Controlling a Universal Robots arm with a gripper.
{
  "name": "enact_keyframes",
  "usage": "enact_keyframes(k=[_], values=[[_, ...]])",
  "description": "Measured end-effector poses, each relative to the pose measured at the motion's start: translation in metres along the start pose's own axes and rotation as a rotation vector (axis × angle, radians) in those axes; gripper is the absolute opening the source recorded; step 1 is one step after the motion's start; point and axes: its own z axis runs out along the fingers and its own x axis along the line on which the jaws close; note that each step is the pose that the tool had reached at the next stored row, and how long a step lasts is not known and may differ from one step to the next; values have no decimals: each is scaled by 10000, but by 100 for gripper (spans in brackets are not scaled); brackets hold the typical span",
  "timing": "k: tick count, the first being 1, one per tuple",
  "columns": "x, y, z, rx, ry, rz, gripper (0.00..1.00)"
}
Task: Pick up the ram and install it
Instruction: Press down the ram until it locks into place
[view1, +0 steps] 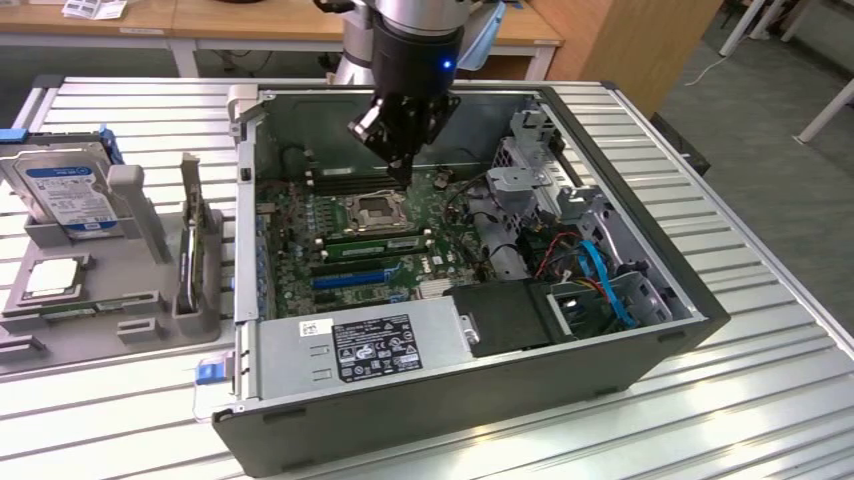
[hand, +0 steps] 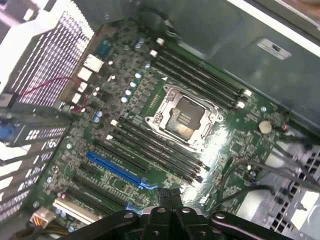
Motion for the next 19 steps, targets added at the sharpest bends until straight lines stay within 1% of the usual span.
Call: enact_keyframes(k=[19], values=[[0,0,11,91,-60,3002,10]])
